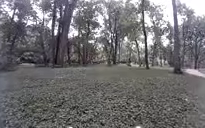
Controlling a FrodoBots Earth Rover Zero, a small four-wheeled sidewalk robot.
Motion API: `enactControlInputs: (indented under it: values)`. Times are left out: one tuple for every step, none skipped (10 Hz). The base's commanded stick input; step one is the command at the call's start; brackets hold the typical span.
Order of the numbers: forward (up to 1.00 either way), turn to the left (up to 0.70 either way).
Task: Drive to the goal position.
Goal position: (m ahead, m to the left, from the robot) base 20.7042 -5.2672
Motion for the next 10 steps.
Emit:
enactControlInputs:
  values:
    - [0.70,0.00]
    - [0.70,0.00]
    - [0.70,0.00]
    - [0.70,0.00]
    - [0.70,-0.03]
    - [0.70,-0.11]
    - [0.70,-0.13]
    - [0.70,-0.01]
    - [0.70,0.00]
    - [0.70,0.00]
